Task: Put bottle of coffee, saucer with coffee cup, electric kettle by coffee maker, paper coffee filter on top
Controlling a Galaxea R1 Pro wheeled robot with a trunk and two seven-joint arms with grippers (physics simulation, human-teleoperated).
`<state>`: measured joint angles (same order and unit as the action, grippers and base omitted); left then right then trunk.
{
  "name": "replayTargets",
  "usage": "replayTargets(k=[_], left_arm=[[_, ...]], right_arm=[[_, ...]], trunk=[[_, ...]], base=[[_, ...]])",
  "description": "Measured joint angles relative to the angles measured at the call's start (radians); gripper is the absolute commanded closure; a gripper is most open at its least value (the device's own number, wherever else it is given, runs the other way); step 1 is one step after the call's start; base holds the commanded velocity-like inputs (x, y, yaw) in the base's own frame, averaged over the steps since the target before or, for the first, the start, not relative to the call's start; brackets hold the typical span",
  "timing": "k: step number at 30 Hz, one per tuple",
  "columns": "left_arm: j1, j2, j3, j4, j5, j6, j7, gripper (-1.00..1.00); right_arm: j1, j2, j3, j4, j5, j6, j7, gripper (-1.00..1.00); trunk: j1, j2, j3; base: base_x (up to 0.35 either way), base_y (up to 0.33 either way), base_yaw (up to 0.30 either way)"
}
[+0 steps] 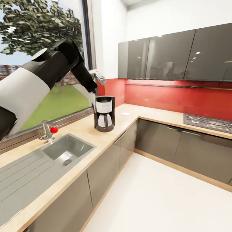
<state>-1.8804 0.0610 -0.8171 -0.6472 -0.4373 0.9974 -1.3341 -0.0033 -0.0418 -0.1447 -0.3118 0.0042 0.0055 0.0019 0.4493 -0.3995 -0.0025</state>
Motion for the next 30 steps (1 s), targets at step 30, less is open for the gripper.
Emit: replayTargets(k=[30], left_arm=[[0.005,-0.028,0.001,-0.001,-0.068,0.0,0.0,1.0]], right_arm=[[0.0,0.0,0.001,0.001,0.0,0.0,0.001,-1.0]], trunk=[[0.0,0.0,0.019]], base=[[0.331,-0.032,0.0]])
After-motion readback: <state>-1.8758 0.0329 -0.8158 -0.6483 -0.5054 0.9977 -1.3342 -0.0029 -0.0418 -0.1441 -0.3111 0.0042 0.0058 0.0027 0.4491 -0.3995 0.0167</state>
